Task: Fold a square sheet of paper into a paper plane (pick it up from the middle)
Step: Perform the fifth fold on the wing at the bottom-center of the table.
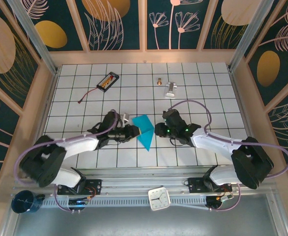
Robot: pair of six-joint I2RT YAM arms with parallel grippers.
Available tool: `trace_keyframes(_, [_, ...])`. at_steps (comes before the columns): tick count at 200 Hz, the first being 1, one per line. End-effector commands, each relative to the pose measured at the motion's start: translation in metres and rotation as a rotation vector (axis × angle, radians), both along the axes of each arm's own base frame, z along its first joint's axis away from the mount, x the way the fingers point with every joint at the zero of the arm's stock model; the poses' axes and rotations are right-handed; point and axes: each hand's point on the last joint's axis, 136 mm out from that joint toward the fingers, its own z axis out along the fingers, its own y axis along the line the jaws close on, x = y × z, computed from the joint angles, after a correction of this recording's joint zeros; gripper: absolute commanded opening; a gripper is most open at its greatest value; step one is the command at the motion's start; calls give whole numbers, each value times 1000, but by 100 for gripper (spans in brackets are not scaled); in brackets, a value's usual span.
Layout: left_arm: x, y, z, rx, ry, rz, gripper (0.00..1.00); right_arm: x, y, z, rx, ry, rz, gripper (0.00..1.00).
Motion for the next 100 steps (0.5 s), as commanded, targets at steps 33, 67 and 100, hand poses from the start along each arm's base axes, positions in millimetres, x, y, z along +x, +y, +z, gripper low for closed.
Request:
trace_keyframes(33, [9, -33, -18, -1, 34, -102, 15, 10, 8, 1, 58, -6, 31, 30])
trace_keyframes(67, [7, -19, -52, 76, 86, -159, 10, 10, -5, -8, 31, 18, 4, 30])
trace_keyframes(100, [10, -1, -70, 123, 92, -248, 7, 14, -17, -7, 52, 37, -15, 31])
